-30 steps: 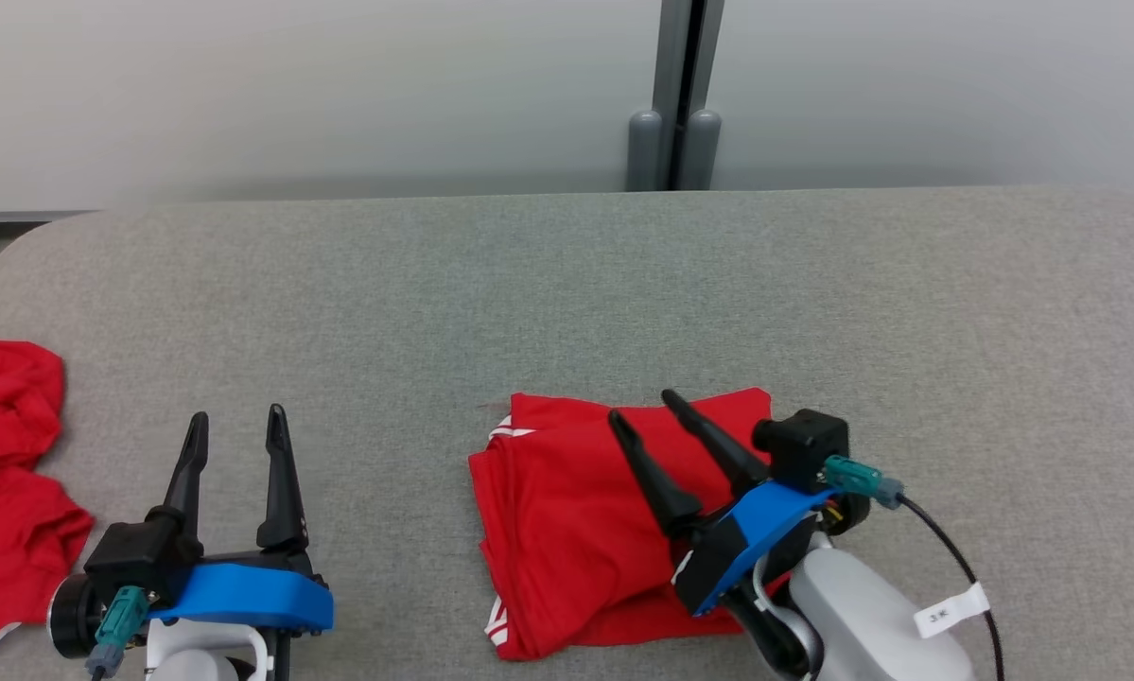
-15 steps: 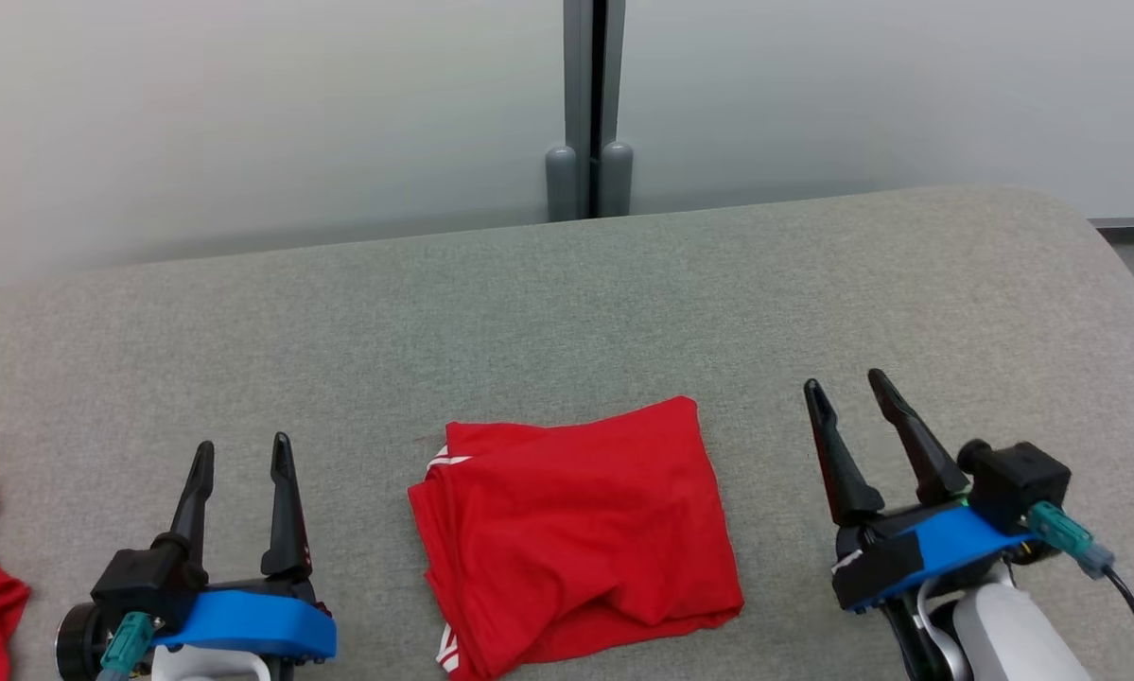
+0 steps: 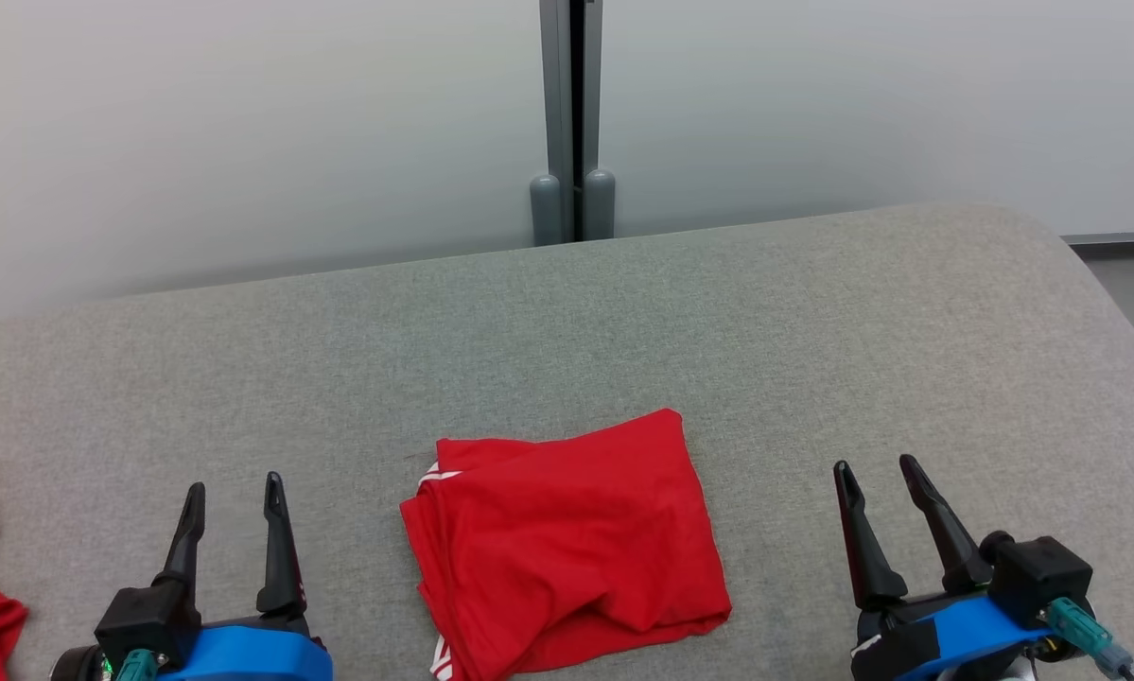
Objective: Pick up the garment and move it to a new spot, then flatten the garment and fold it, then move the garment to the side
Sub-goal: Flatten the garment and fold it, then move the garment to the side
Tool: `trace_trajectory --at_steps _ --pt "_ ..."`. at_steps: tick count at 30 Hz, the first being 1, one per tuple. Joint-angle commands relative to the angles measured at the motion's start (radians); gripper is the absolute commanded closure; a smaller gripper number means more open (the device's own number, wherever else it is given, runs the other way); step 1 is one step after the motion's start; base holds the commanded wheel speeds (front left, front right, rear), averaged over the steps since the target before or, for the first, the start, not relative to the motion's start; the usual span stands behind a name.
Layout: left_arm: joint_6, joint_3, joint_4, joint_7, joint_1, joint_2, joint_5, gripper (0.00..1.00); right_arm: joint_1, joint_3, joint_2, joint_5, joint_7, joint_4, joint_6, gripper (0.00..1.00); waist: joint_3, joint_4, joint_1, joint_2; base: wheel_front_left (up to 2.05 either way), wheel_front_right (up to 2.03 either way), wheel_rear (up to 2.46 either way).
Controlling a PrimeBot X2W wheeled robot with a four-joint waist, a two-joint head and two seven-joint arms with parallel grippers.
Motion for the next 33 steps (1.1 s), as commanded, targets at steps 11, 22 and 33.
trace_trajectory --at_steps 11,22,33 --pt "0.018 0.014 -0.028 -0.004 0.036 -0.001 0.015 0.00 0.059 -0.027 0.017 -0.026 0.026 -0.034 0.000 0.00 -0.008 0.021 0.0000 0.0000 0.00 0.00 0.00" --pt "0.018 0.017 -0.021 -0.004 0.035 -0.001 0.017 0.00 0.048 -0.027 0.020 -0.040 0.055 -0.033 0.000 0.00 -0.015 0.033 0.0000 0.0000 0.00 0.00 0.00" --pt "0.009 0.001 -0.023 -0.004 0.006 -0.001 0.018 0.00 -0.152 0.072 -0.004 -0.049 0.124 0.039 0.000 0.00 0.005 0.071 0.0000 0.0000 0.00 0.00 0.00"
